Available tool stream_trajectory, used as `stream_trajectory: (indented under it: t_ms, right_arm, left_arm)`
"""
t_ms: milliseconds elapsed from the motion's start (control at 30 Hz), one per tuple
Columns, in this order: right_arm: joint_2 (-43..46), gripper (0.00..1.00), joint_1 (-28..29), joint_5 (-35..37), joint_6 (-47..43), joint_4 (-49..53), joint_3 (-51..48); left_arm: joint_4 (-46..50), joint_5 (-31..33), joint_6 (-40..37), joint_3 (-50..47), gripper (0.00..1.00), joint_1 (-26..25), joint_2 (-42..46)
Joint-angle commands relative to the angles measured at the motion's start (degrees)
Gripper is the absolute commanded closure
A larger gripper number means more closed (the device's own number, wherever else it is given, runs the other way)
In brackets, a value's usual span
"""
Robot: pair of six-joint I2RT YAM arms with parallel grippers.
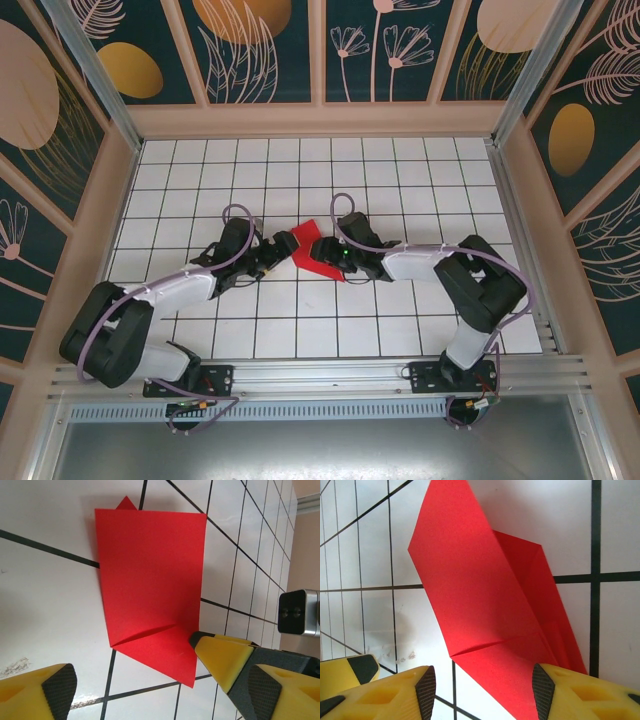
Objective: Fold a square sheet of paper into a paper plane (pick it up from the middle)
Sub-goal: Fold the wing for the fifth time at the center of the table.
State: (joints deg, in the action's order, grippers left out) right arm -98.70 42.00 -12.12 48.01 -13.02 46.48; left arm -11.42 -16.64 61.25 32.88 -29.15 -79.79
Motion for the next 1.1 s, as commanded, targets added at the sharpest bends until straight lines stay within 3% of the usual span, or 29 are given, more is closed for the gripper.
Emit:
stream_trajectory:
  t_ms: [0,400,833,1067]
  right_arm:
    - [-1.5,0.45,-0.7,-1.5,0.7,-2.4,-0.2]
    - [-1.5,0.45,-3.5,-7.0,5.3,-10.9,-7.3]
    - [-0.4,0.46,-5.9,-10.6,6.4,-14.3,-11.0]
    - [-0.3,0.45,-6.6,-11.9,6.1,-15.1,-11.2]
  left_arm:
    - [-2.6,-1.6,4.1,-0.4,0.13,0.0,-1.4]
    - [-3.7,-3.3,8.4,2.3,0.25,-2.6,-8.2]
    - [-4.9,-4.4,9.2,6.3,0.54,-3.7,-14.4]
    - [-7.2,-5.5,9.7,6.4,0.6,-3.8,-15.9]
